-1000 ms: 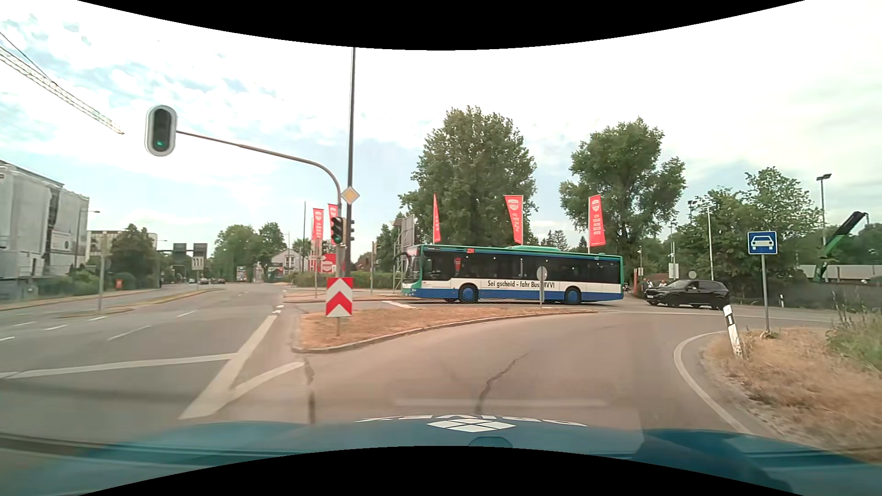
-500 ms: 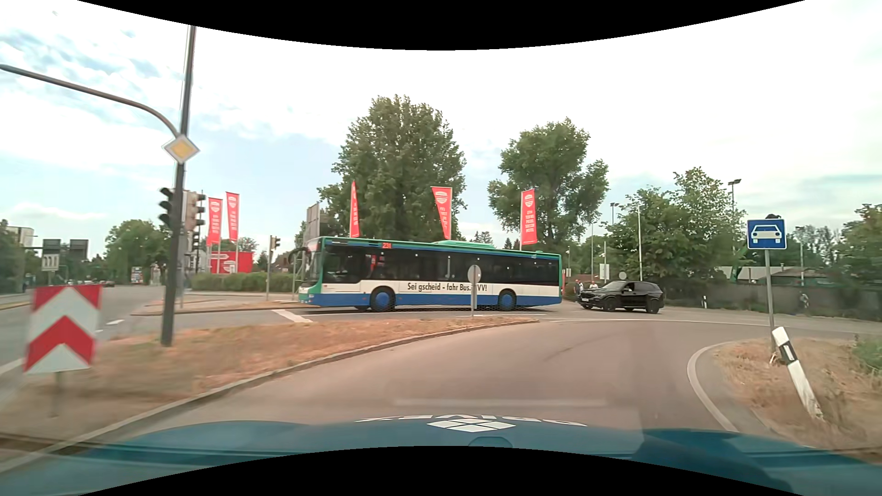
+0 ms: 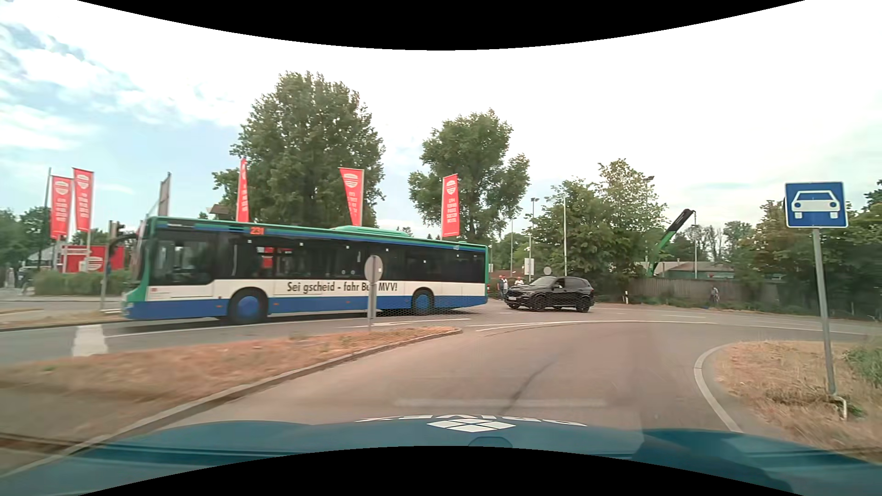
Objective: Follow the waypoints while adhering to traffic rules and regulations
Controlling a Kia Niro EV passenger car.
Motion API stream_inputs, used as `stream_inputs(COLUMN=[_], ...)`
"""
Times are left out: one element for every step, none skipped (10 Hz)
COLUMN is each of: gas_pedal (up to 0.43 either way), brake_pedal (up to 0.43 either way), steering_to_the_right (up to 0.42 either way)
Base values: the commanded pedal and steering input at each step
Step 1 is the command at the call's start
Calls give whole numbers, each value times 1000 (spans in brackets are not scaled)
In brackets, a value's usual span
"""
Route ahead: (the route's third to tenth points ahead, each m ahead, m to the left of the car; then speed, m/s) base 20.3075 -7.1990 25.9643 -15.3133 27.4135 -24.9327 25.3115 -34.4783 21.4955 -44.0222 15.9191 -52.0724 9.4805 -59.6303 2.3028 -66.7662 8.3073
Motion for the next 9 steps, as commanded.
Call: stream_inputs(gas_pedal=[189, 189, 189, 189, 169, 138, 138, 138, 138], brake_pedal=[0, 0, 0, 0, 0, 0, 0, 0, 0], steering_to_the_right=[236, 236, 234, 231, 228, 228, 228, 228, 224])
